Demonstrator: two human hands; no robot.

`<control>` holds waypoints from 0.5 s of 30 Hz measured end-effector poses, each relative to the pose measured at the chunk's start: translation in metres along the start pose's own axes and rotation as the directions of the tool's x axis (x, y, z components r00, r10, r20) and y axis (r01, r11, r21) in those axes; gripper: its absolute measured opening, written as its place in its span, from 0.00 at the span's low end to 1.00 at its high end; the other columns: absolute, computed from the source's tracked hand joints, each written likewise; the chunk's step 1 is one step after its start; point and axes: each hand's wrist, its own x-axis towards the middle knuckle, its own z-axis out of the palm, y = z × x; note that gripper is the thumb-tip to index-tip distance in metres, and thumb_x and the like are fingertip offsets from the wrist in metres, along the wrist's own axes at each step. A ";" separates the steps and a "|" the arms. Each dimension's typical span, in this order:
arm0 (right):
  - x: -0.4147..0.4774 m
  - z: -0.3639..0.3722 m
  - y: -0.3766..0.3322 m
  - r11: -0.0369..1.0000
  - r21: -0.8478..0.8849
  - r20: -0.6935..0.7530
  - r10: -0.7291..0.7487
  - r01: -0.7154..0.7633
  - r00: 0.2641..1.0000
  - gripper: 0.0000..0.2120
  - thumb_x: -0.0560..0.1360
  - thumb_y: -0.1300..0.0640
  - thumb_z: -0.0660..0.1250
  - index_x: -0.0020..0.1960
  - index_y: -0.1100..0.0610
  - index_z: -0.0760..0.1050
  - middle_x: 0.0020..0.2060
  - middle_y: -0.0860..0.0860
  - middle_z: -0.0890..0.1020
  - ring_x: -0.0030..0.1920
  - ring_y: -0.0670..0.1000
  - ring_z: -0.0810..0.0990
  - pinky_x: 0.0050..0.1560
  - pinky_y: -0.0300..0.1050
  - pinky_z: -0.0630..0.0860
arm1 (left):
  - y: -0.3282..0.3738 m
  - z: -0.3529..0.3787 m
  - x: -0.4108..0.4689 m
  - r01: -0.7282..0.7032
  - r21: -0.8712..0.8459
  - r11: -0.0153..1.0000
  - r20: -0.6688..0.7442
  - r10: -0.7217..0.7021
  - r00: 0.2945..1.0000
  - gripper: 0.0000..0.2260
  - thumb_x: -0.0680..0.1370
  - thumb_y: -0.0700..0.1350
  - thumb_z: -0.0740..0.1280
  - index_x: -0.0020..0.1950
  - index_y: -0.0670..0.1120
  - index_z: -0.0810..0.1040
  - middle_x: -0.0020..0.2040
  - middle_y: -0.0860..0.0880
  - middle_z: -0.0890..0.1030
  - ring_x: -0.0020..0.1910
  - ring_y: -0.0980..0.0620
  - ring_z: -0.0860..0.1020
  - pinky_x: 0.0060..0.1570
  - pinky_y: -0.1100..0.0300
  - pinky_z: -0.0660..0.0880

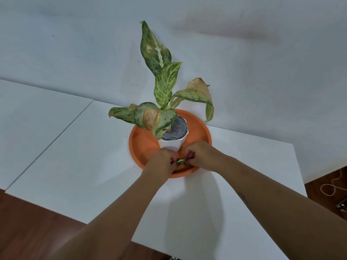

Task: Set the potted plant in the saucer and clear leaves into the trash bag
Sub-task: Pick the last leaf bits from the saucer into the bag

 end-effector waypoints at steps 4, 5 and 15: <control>0.001 -0.001 -0.003 1.000 -0.008 0.054 -0.027 0.027 0.998 0.15 0.70 0.65 0.70 0.57 0.60 0.79 0.52 0.53 0.82 0.51 0.51 0.80 0.48 0.40 0.76 | -0.005 -0.006 -0.004 0.021 -0.048 0.999 0.002 -0.021 1.000 0.13 0.71 0.41 0.72 0.55 0.42 0.79 0.47 0.45 0.80 0.46 0.47 0.79 0.45 0.57 0.77; 0.002 -0.001 -0.004 1.000 -0.004 0.067 -0.028 0.029 0.997 0.18 0.69 0.64 0.72 0.58 0.59 0.79 0.51 0.51 0.81 0.50 0.49 0.79 0.48 0.38 0.74 | -0.006 -0.007 -0.005 0.015 -0.068 0.998 0.028 -0.013 1.000 0.17 0.71 0.42 0.73 0.59 0.44 0.77 0.46 0.46 0.79 0.45 0.48 0.78 0.44 0.59 0.76; 0.003 0.009 -0.006 1.000 -0.014 -0.038 -0.027 0.026 0.999 0.07 0.70 0.65 0.70 0.48 0.61 0.81 0.41 0.46 0.76 0.46 0.50 0.77 0.43 0.36 0.69 | -0.006 -0.006 -0.001 -0.089 -0.067 0.994 0.040 0.092 0.995 0.12 0.73 0.40 0.71 0.55 0.46 0.84 0.47 0.45 0.77 0.47 0.46 0.76 0.47 0.59 0.72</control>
